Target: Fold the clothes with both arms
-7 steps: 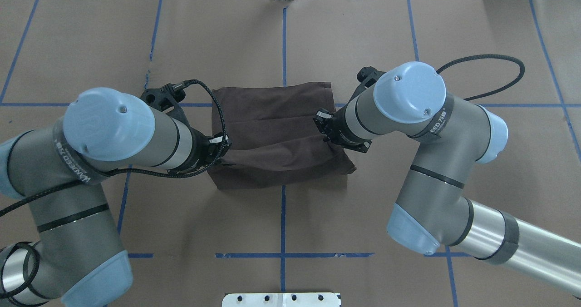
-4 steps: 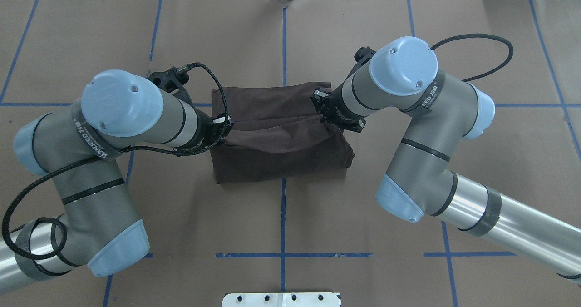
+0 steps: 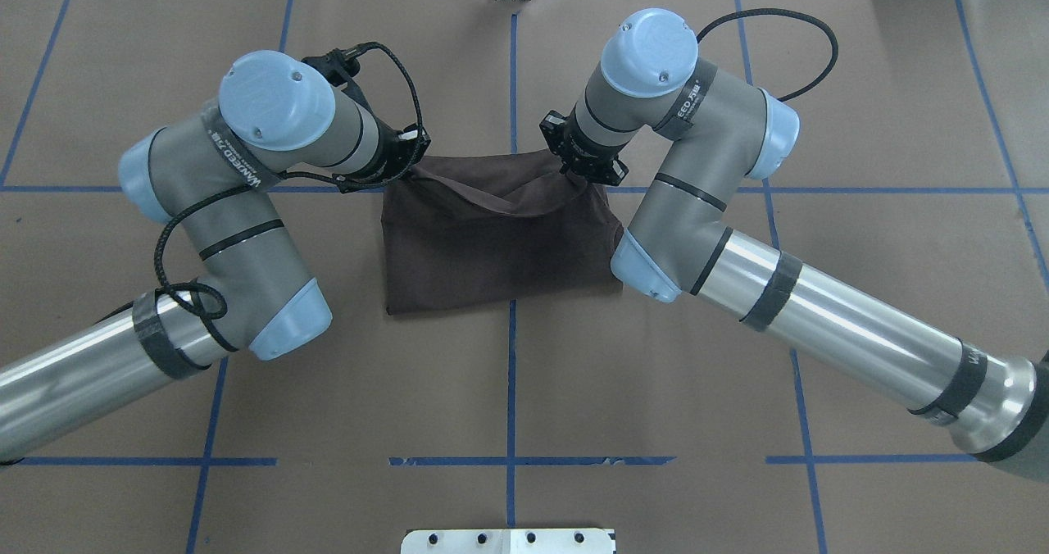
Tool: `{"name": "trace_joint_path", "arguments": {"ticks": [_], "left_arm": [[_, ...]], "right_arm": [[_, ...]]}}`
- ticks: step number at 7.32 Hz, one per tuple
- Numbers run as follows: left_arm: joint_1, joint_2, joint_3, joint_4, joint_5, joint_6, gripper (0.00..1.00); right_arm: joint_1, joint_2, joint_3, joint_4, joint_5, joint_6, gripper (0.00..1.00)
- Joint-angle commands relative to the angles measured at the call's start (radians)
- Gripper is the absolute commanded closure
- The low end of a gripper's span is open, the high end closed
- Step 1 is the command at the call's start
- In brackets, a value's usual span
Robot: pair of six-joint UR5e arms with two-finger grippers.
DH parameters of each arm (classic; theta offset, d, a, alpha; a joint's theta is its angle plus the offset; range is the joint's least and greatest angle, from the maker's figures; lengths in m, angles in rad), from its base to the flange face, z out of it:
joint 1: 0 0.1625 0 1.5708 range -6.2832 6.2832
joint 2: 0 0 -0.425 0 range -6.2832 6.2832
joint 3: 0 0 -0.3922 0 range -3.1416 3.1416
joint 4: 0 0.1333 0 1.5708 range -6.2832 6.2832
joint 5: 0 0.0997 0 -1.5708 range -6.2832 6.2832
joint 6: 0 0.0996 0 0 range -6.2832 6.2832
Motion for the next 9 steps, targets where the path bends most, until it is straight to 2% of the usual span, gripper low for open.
{"name": "trace_joint_path", "arguments": {"ticks": [1,3,4,5,6,7,9], "left_arm": [[-0.122,-0.058,0.229,-0.119,0.004,0.19,0.0],[-0.155,-0.057,0.237,-0.12,-0.003,0.249,0.0],[-0.156,-0.049,0.231,-0.12,-0.006,0.277,0.0],[-0.172,-0.035,0.218,-0.116,-0.009,0.333,0.0],[-0.201,0.015,0.172,-0.116,-0.043,0.398,0.0],[-0.271,0.075,0.112,-0.113,-0.139,0.512,0.0],[-0.449,0.252,-0.041,-0.094,-0.285,0.814,0.0]], "right_arm": [[0.072,0.082,-0.185,0.036,0.008,-0.019,0.0],[0.129,0.079,-0.208,0.035,0.066,-0.065,0.0],[0.149,0.076,-0.207,0.03,0.086,-0.149,0.0],[0.19,0.049,-0.196,0.023,0.126,-0.236,0.0],[0.253,-0.031,-0.132,0.0,0.169,-0.353,0.0],[0.33,-0.13,-0.05,-0.076,0.207,-0.583,0.0],[0.497,-0.279,0.075,-0.248,0.212,-1.031,0.0]]}}
